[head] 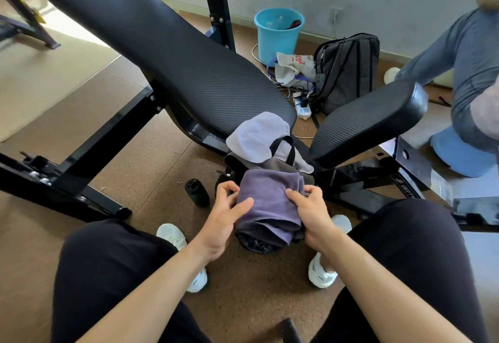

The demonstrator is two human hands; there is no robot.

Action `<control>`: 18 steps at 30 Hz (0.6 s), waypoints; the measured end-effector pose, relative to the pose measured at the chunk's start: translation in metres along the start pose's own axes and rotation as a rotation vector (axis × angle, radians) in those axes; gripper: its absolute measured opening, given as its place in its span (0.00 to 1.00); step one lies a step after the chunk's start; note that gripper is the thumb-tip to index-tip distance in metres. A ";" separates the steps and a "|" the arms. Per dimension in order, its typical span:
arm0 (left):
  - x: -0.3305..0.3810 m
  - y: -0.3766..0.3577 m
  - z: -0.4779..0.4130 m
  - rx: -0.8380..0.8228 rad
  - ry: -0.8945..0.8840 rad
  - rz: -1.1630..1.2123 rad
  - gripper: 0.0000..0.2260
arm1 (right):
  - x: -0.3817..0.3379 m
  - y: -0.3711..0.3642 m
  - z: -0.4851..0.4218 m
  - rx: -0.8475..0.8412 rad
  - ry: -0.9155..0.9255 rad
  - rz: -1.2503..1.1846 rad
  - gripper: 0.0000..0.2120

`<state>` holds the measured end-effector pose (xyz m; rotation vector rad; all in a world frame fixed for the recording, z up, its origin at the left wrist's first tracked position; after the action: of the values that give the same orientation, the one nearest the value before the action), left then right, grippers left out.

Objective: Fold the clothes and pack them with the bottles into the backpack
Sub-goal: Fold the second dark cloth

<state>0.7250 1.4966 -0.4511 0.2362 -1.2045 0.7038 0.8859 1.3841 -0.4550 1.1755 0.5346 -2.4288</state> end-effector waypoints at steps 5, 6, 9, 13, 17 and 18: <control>-0.007 0.010 -0.007 0.062 -0.080 -0.409 0.16 | -0.002 -0.002 0.004 -0.122 0.287 0.179 0.16; -0.007 0.013 -0.008 0.063 -0.110 -0.480 0.20 | -0.003 -0.003 0.004 -0.160 0.349 0.225 0.14; -0.005 0.020 -0.011 0.062 -0.196 -0.700 0.31 | -0.004 -0.006 0.004 -0.287 0.356 0.304 0.09; -0.003 0.021 -0.010 0.044 -0.279 -0.888 0.40 | 0.001 -0.007 0.004 -0.359 0.321 0.496 0.29; -0.003 0.010 -0.003 0.068 -0.361 -1.280 0.43 | 0.002 -0.010 0.006 -0.343 0.271 0.635 0.36; -0.002 0.005 -0.001 0.088 -0.420 -1.381 0.44 | 0.002 -0.011 0.007 -0.357 0.263 0.626 0.36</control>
<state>0.7220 1.5005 -0.4538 1.1835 -1.0835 -0.5342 0.8744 1.3897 -0.4504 1.2711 0.5449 -1.5937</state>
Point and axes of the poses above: each hand's wrist, its own z-axis away from the middle knuckle, its own y-axis out of the back of the hand, x = y × z, the point moved 3 cm from there along -z, towards the middle knuckle, and after that the axes turned 9 degrees about -z, right-handed, at the moved point
